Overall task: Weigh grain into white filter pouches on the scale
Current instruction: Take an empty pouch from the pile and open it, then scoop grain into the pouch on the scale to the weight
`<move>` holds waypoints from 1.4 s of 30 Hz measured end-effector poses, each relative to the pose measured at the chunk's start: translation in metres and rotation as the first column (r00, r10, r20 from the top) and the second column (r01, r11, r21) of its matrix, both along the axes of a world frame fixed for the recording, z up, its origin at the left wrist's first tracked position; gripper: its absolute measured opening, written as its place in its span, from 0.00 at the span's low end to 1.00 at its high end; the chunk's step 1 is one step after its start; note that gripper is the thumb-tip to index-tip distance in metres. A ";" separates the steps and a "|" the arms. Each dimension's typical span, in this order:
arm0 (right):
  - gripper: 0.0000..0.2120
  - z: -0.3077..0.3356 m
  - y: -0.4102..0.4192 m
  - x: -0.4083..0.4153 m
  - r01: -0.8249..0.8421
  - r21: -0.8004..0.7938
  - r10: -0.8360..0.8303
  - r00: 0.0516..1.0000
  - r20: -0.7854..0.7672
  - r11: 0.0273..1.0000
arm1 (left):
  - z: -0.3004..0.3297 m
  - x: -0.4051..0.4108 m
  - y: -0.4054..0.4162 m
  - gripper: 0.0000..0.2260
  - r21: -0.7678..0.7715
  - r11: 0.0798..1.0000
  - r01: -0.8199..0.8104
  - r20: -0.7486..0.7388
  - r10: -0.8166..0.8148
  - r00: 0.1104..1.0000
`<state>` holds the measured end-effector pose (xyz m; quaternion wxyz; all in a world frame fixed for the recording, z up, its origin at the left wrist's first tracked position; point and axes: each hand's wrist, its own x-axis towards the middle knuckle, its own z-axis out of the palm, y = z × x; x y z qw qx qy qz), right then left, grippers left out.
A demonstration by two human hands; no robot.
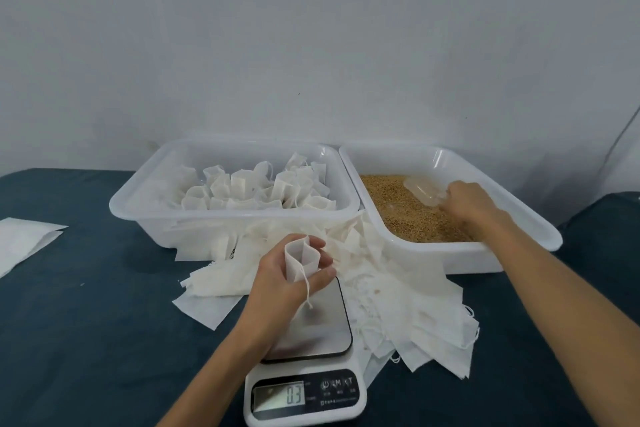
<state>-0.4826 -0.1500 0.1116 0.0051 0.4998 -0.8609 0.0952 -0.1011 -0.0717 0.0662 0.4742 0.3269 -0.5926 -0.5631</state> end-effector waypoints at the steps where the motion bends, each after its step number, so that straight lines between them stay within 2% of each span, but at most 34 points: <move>1: 0.08 0.002 -0.003 0.001 0.011 0.033 -0.011 1.000 -0.008 0.999 | -0.001 0.000 0.000 0.16 0.001 1.000 0.000 0.001 0.000 1.000; 6: 0.09 0.001 -0.024 0.020 -0.065 0.146 0.083 0.989 -0.122 0.987 | -0.003 0.000 -0.002 0.17 0.021 1.000 0.003 -0.017 -0.003 1.000; 10: 0.05 -0.007 -0.033 0.032 -0.178 0.217 0.212 0.967 -0.143 0.960 | -0.003 0.000 -0.003 0.17 0.024 1.000 0.011 -0.028 -0.010 1.000; 15: 0.04 -0.005 -0.031 0.031 -0.242 0.216 0.274 0.952 -0.133 0.946 | -0.003 0.000 -0.002 0.17 0.025 1.000 0.013 -0.032 -0.012 0.999; 19: 0.10 -0.011 -0.029 0.039 -0.259 0.223 0.293 0.946 -0.136 0.940 | -0.003 0.000 -0.002 0.18 0.030 1.000 0.005 -0.032 -0.004 0.999; 24: 0.16 -0.007 -0.028 0.043 -0.253 0.139 0.257 0.966 -0.010 0.957 | -0.004 0.000 -0.003 0.17 0.042 0.999 -0.003 -0.050 0.005 0.999; 27: 0.12 -0.006 -0.021 0.034 -0.241 0.083 0.229 0.965 0.131 0.967 | -0.004 0.001 -0.004 0.16 0.037 0.999 0.006 -0.059 -0.004 0.998; 29: 0.09 -0.005 -0.016 0.029 -0.198 0.055 0.190 0.974 0.123 0.979 | -0.003 0.002 -0.004 0.15 0.040 0.999 0.012 -0.065 -0.010 0.998; 32: 0.03 0.000 -0.009 0.027 -0.096 -0.002 0.095 0.995 -0.034 0.995 | -0.003 0.001 -0.004 0.15 0.028 1.000 0.007 -0.063 -0.005 0.998; 34: 0.03 0.001 -0.006 0.024 -0.053 -0.026 0.051 0.996 -0.077 0.998 | -0.002 0.001 -0.004 0.16 0.025 1.000 -0.004 -0.058 0.005 0.998; 37: 0.05 0.000 0.003 0.015 -0.034 -0.082 0.033 0.999 -0.017 0.996 | -0.002 0.002 -0.004 0.15 0.018 1.000 -0.004 -0.052 0.004 0.999; 42: 0.09 0.005 0.025 0.012 -0.117 -0.212 0.145 0.982 0.119 0.970 | -0.005 0.002 -0.005 0.15 0.021 1.000 0.003 -0.052 -0.002 0.999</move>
